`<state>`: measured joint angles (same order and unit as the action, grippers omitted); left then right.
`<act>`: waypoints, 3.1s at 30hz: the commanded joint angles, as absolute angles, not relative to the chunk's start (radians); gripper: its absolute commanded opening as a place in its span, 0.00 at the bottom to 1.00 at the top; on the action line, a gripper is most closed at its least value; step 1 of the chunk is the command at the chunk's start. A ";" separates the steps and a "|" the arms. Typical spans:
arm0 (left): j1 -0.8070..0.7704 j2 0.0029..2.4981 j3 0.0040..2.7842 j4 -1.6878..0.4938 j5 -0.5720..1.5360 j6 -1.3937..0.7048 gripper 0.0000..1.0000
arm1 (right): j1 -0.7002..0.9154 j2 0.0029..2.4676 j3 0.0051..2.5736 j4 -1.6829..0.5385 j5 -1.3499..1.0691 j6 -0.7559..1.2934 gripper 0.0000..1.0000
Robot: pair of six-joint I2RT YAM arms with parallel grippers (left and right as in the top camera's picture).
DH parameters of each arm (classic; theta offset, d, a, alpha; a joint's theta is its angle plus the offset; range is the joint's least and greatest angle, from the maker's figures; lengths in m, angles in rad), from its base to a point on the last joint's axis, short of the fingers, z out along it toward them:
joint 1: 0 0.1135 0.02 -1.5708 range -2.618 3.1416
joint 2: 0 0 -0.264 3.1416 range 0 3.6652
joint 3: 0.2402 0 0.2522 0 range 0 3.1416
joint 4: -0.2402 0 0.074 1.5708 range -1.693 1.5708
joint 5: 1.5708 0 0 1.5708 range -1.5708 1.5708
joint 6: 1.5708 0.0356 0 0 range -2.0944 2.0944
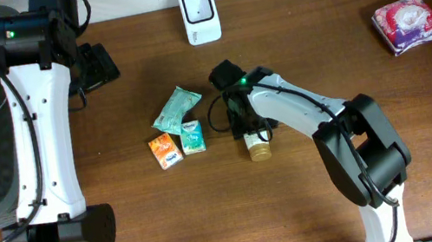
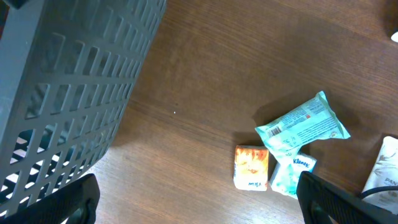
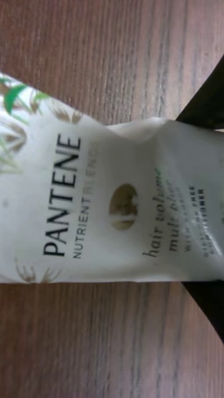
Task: Scan the item barcode
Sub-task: 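Lift the Pantene tube with the right gripper toward the scanner, then hold the Pantene tube in front of the white scanner, then carry the tube right and drop it beside the diaper pack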
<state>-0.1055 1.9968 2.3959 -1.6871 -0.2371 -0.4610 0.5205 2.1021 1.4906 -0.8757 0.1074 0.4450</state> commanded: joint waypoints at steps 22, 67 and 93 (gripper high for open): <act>-0.109 1.970 2.407 -1.688 -0.248 -0.462 0.99 | 0.387 2.329 1.866 0.237 0.028 0.469 0.09; -0.109 1.970 2.407 -1.688 -0.248 -0.462 0.99 | 0.362 2.463 2.305 -0.229 0.110 0.815 0.07; -0.109 1.970 2.407 -1.688 -0.248 -0.462 0.99 | -0.424 2.297 2.287 -1.264 0.015 0.284 0.24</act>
<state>-0.1055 1.9968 2.3959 -1.6871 -0.2375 -0.4610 -0.4332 2.3344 2.2868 -1.2438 0.1654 0.3130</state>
